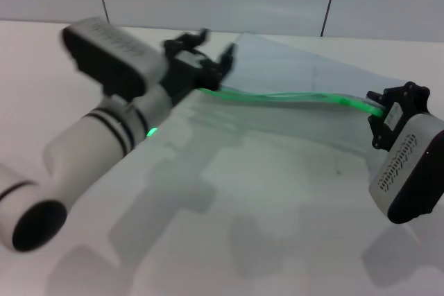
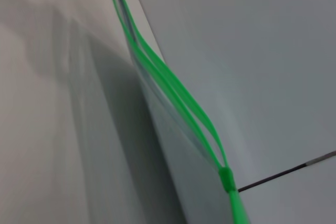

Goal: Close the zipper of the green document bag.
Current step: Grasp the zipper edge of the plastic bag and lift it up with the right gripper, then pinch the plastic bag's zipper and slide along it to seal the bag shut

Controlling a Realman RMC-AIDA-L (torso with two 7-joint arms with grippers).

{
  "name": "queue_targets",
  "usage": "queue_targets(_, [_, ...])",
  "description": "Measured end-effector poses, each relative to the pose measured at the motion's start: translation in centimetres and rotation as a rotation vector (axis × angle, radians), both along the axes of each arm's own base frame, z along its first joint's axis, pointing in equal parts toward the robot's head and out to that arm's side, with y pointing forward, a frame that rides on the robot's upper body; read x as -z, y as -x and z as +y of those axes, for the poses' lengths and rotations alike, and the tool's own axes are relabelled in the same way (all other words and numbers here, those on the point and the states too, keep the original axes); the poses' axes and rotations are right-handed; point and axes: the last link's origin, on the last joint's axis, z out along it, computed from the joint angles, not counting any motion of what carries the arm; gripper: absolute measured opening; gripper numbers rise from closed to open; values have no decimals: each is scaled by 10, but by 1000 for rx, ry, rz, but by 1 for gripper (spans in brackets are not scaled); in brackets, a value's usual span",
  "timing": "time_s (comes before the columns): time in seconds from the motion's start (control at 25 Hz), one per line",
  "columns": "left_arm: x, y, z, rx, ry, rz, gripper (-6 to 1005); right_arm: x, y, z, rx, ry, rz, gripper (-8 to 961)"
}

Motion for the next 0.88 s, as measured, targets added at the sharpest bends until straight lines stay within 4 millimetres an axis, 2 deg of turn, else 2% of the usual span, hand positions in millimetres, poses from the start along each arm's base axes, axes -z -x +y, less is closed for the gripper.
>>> queue_targets(0.2, [11, -43, -2, 108, 191, 175, 524, 1, 1, 1, 7, 8, 9, 54])
queue_targets(0.52, [32, -79, -15, 291, 270, 520, 532, 5, 9, 5, 24, 18, 68, 54])
queue_targets(0.68, [39, -89, -18, 348, 230, 573, 535, 6, 12, 5, 29, 19, 94, 54])
queue_targets(0.88, [43, -90, -24, 378, 202, 601, 530, 7, 16, 6, 26, 21, 113, 54])
